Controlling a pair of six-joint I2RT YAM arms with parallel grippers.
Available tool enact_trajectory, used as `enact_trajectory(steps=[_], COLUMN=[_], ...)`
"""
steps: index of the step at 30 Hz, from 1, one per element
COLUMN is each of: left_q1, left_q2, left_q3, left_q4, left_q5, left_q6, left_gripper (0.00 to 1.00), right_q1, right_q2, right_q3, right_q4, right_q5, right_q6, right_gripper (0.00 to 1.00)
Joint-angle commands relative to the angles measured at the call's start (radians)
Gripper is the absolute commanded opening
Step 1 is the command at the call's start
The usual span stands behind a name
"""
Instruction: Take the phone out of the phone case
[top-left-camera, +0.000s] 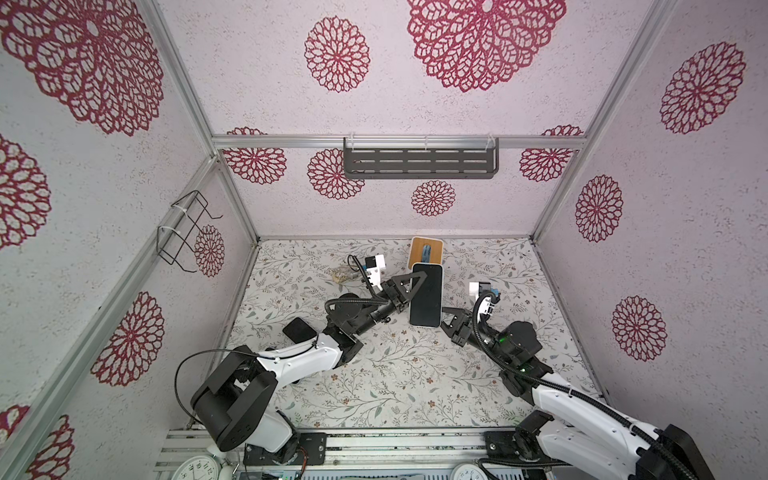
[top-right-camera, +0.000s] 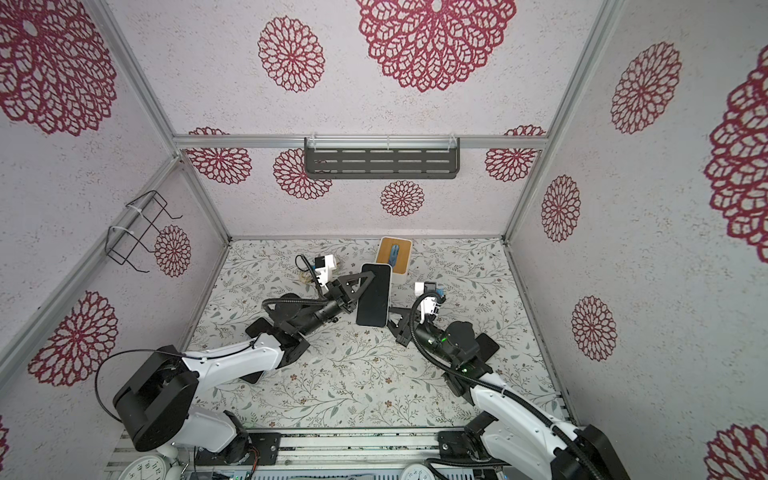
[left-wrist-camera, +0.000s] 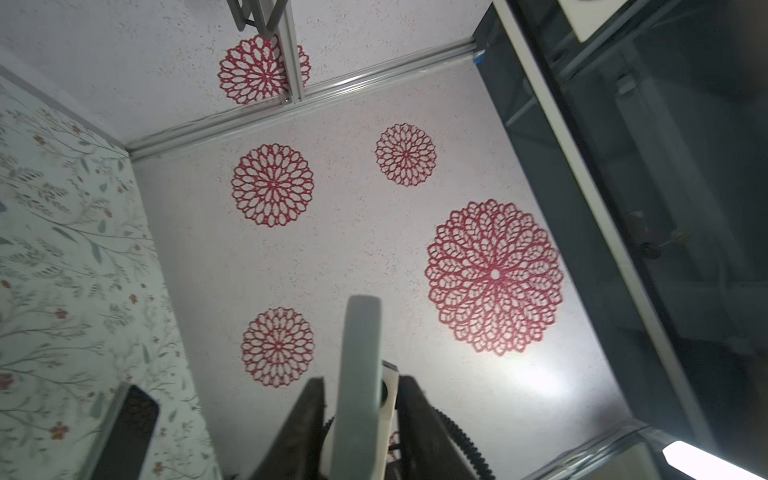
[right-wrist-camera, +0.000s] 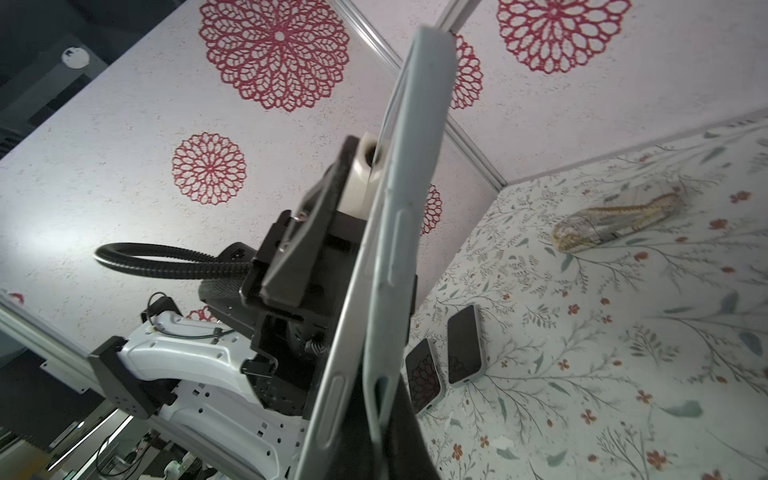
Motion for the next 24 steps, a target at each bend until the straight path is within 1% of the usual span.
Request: enact_trajectory(steps=[1,2,5,9,10,11,12,15,17,18,22,24], left_q1=[-0.004,-0.001,0.016,0.026,0.027,0.032,0.038,0.038,0.018,-0.003,-0.132,-0.193], left_q2=[0.022,0.022,0.040,0.114,0.133,0.145,0.150,0.138,0.104,0.076,-0.031,-0.063], left_q3=[-0.039,-0.053,-0.081,-0.091,-0.090,-0.092,-0.094,-0.105,-0.092,-0.076,0.010,0.040], left_q4=[-0.103,-0.132,-0.171,-0.153,-0.155,-0.156,-0.185,-0.268,-0.359,-0.433,-0.720,-0.834], left_q5=[-0.024,-0.039,-0.038,-0.005,0.002,0.009,0.008,-0.037,-0.072,-0.104,-0.206,-0.247], left_q6=[0.063,0.086,0.140,0.177,0.187,0.208,0.236,0.341,0.437,0.503,0.831,0.966], left_gripper=[0.61,0.67,0.73,0.80,0.85,0.95,1.00,1.00,1.00,1.00,0.99,0.98], right_q1=[0.010,0.014,0.026,0.029,0.029,0.030,0.031,0.031,0.031,0.031,0.030,0.029], right_q2=[-0.086,-0.108,-0.143,-0.112,-0.097,-0.087,-0.074,-0.050,-0.043,-0.038,-0.005,0.006], right_q3=[-0.025,-0.038,-0.083,-0.150,-0.158,-0.163,-0.167,-0.167,-0.152,-0.138,-0.102,-0.099], right_q4=[-0.080,-0.137,-0.240,-0.244,-0.246,-0.257,-0.270,-0.283,-0.318,-0.350,-0.412,-0.409], right_q5=[0.106,0.136,0.210,0.244,0.249,0.258,0.263,0.266,0.274,0.280,0.267,0.262], right_q6=[0.033,0.021,0.009,0.028,0.028,0.031,0.031,0.025,0.014,0.005,-0.011,-0.009], right_gripper=[0.00,0.00,0.00,0.00,0.00,0.00,0.00,0.00,0.00,0.00,0.00,0.00])
